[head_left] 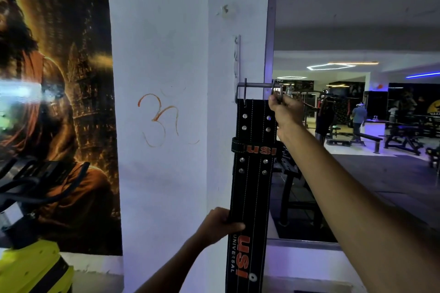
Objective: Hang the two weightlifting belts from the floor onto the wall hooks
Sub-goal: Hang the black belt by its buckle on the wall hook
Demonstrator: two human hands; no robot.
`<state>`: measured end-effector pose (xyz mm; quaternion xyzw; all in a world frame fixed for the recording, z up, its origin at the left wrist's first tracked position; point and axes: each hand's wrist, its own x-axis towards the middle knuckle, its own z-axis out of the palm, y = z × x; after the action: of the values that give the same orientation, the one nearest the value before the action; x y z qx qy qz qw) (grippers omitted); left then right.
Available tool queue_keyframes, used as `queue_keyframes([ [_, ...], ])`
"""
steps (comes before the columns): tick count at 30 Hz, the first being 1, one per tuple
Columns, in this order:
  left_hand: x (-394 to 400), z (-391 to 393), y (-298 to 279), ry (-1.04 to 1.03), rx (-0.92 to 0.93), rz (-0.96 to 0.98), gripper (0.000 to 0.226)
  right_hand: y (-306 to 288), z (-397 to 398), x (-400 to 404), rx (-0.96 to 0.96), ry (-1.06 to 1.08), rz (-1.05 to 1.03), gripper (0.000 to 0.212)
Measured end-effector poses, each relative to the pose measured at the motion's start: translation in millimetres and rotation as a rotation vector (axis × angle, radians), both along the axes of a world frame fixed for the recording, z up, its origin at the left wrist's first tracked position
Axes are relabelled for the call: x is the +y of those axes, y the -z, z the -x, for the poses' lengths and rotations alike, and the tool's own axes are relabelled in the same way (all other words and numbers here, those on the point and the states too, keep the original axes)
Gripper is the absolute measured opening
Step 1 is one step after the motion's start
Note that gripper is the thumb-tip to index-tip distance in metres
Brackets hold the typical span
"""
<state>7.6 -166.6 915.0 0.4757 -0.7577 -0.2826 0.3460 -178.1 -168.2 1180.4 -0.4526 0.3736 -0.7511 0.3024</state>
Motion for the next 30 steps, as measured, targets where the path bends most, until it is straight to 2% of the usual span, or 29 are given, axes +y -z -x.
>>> queue_keyframes([
  [2,-4,2,-21,-0.006,0.111,0.099,0.061,4,3,-5,-0.017,0.015,0.003,0.018],
  [3,0,5,-40,-0.006,0.2,0.127,0.067,5,3,-6,-0.021,0.018,0.001,0.017],
  [4,4,9,-62,-0.021,0.283,0.138,0.065,7,1,-6,-0.022,0.02,-0.002,0.016],
  [6,9,15,-103,-0.042,0.439,0.196,0.045,10,1,-9,-0.018,0.023,0.005,0.016],
  [7,9,15,-121,-0.06,0.461,0.268,0.036,10,1,-10,-0.014,0.023,0.01,0.017],
  [9,11,16,-149,-0.04,0.473,0.364,0.037,9,3,-5,-0.016,0.032,0.015,0.016],
  [13,17,18,-185,-0.011,0.638,0.369,0.043,7,7,-4,0.002,0.038,0.03,0.01],
  [17,19,31,-221,-0.062,0.649,0.5,0.045,15,-2,0,0.037,-0.001,0.029,0.003],
  [22,18,37,-232,-0.235,0.658,0.599,0.041,21,-9,9,0.041,-0.041,0.046,0.016],
  [25,17,37,-231,-0.245,0.653,0.64,0.036,26,-10,9,0.042,0.006,0.095,0.029],
  [28,16,38,-232,-0.242,0.608,0.703,0.02,30,-9,11,0.083,0.044,0.202,0.025],
  [30,16,39,-232,-0.226,0.634,0.704,0.022,32,-8,11,0.105,0.078,0.249,0.022],
])
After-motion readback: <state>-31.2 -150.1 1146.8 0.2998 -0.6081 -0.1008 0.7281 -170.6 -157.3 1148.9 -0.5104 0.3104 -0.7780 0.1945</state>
